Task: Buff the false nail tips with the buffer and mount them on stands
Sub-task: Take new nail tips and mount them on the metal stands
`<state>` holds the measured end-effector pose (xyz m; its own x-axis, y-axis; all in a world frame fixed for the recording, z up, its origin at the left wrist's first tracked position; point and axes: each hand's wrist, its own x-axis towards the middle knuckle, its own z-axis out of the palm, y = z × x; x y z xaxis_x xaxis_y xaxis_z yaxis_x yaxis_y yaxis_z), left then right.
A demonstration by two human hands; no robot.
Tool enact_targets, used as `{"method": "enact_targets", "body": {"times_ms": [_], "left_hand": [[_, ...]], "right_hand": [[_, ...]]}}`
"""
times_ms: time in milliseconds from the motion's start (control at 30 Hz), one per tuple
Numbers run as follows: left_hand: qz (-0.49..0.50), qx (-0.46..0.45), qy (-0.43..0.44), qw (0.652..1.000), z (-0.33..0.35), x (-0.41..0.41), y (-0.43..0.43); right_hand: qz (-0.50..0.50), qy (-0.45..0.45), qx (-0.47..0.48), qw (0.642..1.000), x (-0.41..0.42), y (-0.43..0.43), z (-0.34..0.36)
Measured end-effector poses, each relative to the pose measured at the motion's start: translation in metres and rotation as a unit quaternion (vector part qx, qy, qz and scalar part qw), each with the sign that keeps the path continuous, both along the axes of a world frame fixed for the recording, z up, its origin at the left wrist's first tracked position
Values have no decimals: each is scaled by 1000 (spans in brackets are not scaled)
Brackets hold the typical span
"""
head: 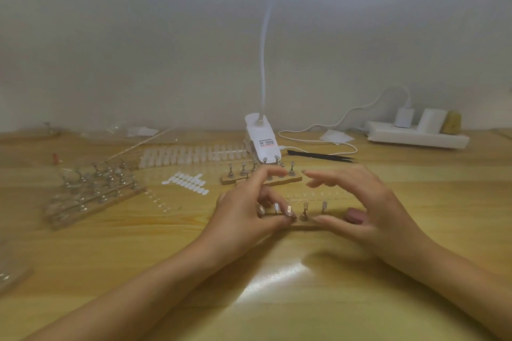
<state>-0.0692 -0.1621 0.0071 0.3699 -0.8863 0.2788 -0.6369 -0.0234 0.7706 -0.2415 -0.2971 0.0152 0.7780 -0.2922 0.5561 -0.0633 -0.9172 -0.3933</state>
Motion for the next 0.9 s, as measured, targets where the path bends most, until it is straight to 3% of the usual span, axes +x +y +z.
{"method": "enact_targets", "body": {"times_ms": [100,433,533,633,700,800,900], "left_hand": [[1,-10,14,1000,-3,0,-1],[-21,1,-38,999,2,-7,5],[-84,52,-11,995,18,4,12],[-55,42,0,998,32,21,9],[-23,46,-99,994,37,29,1],[-8,94,-338,936,31,29,-9],[26,94,-398,912,22,28,-14]], "right_hand": [[3,92,-30,995,2,-4,-7],[17,77,60,995,4,-2,-8],[15,86,58,994,3,-1,-9],[15,103,60,993,3,-1,-11],[22,107,71,991,3,0,-10],[-2,54,74,996,2,-1,-4],[-39,35,56,997,-2,-5,1]]}}
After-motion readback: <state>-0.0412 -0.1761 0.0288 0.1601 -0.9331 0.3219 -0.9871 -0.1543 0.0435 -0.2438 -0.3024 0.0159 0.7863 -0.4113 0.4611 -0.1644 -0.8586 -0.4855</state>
